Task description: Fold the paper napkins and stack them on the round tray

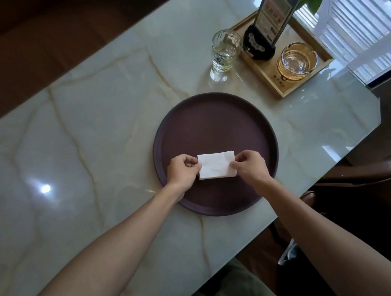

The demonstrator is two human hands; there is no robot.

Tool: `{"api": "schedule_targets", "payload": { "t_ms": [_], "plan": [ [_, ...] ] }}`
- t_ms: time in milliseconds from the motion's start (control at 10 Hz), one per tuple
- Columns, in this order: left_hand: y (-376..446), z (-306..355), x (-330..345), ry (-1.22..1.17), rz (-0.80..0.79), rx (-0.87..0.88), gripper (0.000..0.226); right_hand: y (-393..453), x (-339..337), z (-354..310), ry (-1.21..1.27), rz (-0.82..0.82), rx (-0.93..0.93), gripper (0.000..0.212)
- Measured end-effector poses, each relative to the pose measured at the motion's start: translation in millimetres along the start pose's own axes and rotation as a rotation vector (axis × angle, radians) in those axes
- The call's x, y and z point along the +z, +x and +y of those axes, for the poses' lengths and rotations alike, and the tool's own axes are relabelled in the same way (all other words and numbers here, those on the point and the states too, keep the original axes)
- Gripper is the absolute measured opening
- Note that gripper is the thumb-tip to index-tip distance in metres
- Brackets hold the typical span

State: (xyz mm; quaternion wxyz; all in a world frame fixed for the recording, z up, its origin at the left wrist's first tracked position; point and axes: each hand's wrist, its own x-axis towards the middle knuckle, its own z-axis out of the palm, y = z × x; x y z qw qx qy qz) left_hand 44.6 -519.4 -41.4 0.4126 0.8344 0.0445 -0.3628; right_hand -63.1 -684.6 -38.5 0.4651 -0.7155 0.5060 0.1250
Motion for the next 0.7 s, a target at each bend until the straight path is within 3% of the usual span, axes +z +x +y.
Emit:
{"api": "schedule_targets", "payload": {
  "t_ms": [400, 500, 600, 700],
  "plan": [
    [9, -14, 1, 0.131, -0.003, 0.034, 0.02, -4, 3, 0, -0.21, 0.016, -0.022, 0.011],
    [4, -14, -3, 0.155, -0.024, 0.06, 0.013, -14, 0, -4, -0.38, 0.079, -0.13, 0.018],
    [-1, -11, -15, 0.223, -0.012, 0.134, 0.008, -25, -1, -17, -0.646, 0.234, -0.417, 0.024],
    [-11, -8, -32, 0.348, 0.009, 0.209, 0.018, -37, 4, -36, -0.752, 0.136, -0.619, 0.036]
  ]
}}
